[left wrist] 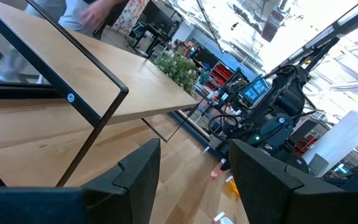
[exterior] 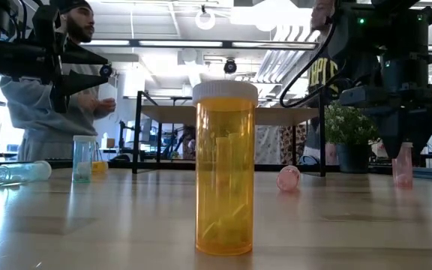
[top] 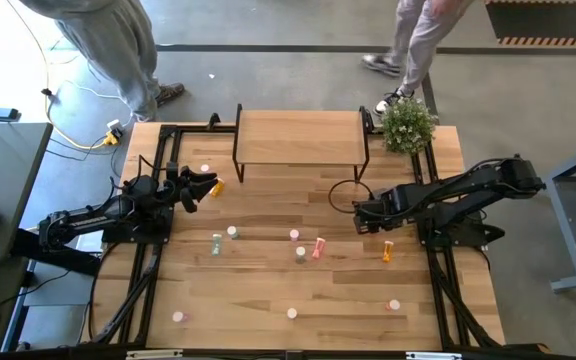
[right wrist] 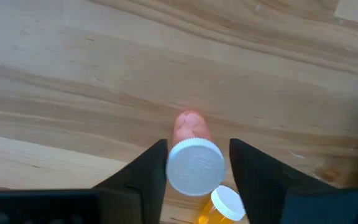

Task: Pick and place medicine bottles onto shelf by color
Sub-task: Put the top right orange pill bottle on the shelf

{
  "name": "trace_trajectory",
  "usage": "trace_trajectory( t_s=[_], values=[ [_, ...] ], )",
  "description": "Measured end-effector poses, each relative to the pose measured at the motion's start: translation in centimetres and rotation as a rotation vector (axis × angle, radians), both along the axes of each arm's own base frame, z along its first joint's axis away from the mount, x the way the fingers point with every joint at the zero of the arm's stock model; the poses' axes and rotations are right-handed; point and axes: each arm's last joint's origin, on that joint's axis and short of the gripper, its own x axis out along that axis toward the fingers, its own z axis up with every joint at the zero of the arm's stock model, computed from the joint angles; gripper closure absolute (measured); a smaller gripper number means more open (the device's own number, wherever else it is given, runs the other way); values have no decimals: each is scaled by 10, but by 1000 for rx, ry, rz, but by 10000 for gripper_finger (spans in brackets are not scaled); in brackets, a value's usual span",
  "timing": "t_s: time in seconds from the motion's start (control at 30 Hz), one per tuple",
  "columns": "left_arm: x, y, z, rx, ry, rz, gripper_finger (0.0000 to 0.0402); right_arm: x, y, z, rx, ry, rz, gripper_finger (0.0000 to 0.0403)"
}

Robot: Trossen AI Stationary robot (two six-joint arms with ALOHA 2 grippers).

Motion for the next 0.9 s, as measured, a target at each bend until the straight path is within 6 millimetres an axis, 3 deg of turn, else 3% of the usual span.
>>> trace_trajectory(
  t_s=[0.2, 0.5, 0.67, 0.9],
  values=[
    [0, 0, 0, 16, 9, 2, 220, 0, 0, 0, -1, 1, 7, 311],
    [0, 0, 0, 16, 9, 2, 220, 7, 1, 6, 12, -60, 45, 287],
    [0, 0, 0, 16, 9, 2, 220, 24, 2, 34, -9, -163, 84, 297],
    [0, 0, 0, 16, 9, 1, 220, 50, 1, 93, -129, -368, 171, 296]
  ],
)
